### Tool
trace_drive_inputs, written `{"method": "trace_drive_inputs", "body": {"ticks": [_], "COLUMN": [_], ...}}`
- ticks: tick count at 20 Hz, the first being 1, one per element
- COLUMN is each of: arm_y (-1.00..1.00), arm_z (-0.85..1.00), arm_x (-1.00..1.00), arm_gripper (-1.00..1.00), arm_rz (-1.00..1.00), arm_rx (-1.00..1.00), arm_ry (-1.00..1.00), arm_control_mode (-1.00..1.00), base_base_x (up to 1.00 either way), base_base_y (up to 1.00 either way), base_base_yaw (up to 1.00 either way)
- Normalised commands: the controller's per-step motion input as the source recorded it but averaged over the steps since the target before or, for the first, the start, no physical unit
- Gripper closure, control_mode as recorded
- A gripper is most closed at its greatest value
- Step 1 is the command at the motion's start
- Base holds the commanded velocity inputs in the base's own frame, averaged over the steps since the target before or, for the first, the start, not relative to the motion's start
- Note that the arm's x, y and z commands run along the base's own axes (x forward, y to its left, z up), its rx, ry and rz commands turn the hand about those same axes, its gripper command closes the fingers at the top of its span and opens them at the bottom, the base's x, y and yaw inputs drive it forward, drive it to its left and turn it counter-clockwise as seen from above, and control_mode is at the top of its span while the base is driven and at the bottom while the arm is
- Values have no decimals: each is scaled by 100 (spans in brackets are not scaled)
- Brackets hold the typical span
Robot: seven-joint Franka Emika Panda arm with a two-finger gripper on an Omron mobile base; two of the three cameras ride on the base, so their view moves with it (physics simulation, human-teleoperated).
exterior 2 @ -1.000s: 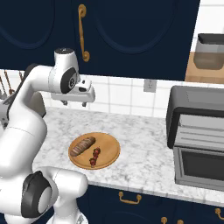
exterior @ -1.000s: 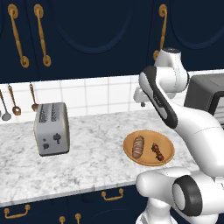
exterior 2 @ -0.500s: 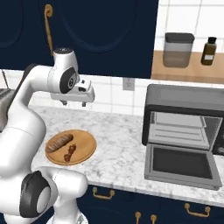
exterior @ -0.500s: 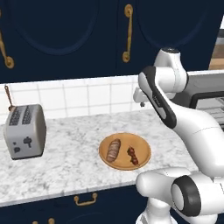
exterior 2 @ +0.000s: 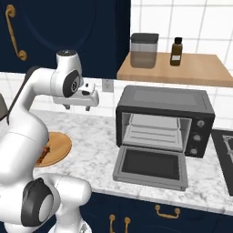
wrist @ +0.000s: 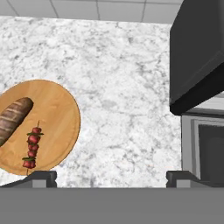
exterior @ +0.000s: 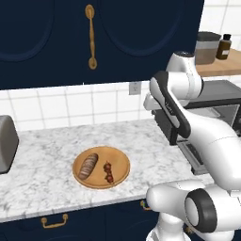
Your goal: Pick up the kebab skewer and baguette bread, and place them inside the toaster oven. Close the toaster oven door and start by setting the timer.
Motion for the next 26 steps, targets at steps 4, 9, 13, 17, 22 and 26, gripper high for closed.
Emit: {"method": "trace_drive_inputs", "body": {"ticks": [4,9,13,17,22,26], "arm_y": [0,0,0,0,0,-65], "arm_z": [0,0,0,0,-2,-30], "arm_x": [0,0,0,0,0,-62], "arm_gripper": [-100,-100,-100,-100,-100,-100], "arm_rz": [0,0,0,0,0,2], "arm_rx": [0,0,0,0,0,10], "arm_ry": [0,0,0,0,0,-14], "arm_control_mode": [100,100,100,-100,-100,-100], "base_base_x": [2,0,0,0,0,0], "base_base_y": [-10,0,0,0,0,0], "base_base_yaw": [0,0,0,0,0,0]}}
